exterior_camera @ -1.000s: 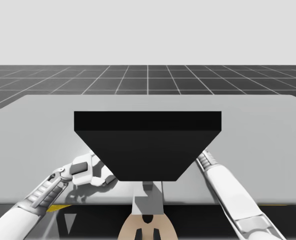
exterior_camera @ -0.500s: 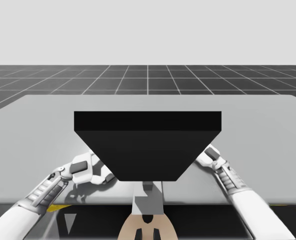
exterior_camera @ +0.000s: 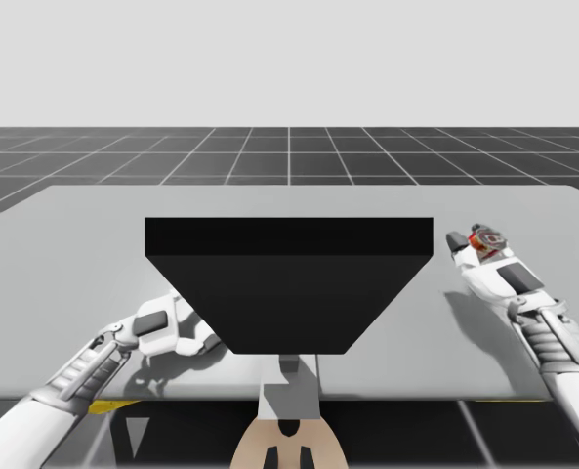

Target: Reach around the screen and pick up the object behind it.

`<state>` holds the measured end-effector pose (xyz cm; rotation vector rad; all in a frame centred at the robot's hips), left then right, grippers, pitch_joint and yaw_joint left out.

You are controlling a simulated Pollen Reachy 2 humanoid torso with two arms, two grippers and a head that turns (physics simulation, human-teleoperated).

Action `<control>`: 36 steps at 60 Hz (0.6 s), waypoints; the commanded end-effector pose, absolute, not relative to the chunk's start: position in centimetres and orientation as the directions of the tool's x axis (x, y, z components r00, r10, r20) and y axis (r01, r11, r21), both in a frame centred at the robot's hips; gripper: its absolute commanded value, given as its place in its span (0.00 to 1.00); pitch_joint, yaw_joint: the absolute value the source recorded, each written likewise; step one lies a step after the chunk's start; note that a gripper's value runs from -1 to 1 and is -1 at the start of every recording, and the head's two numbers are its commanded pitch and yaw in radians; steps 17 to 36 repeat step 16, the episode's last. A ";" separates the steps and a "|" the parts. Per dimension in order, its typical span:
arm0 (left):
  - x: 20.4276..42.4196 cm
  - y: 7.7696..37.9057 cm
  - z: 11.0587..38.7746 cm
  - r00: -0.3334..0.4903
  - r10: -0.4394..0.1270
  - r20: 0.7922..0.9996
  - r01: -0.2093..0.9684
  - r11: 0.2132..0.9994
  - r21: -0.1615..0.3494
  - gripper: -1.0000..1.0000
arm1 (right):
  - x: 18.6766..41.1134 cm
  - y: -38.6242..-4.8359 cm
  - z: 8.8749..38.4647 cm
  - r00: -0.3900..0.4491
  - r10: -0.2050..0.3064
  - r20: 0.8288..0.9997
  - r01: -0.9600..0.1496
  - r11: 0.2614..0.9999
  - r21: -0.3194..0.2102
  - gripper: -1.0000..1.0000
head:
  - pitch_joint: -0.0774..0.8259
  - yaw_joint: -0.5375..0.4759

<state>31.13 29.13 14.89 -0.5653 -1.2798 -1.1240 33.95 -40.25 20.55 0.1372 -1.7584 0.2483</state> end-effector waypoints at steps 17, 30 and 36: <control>31.3 29.3 15.0 -0.104 -0.328 0.939 0.878 0.413 0.241 0.00 | 35.6 -39.9 36.2 -0.409 0.102 0.907 -0.165 0.969 -0.184 1.00 | 0.19 0.41; 31.3 29.3 15.0 -0.104 -0.328 0.939 0.878 0.413 0.241 0.00 | 35.6 -39.9 36.2 -0.409 0.102 0.907 -0.165 0.969 -0.184 1.00 | 0.19 0.41; 31.3 29.3 15.0 -0.104 -0.328 0.939 0.878 0.413 0.241 0.00 | 35.6 -39.9 36.2 -0.409 0.102 0.907 -0.165 0.969 -0.184 1.00 | 0.19 0.41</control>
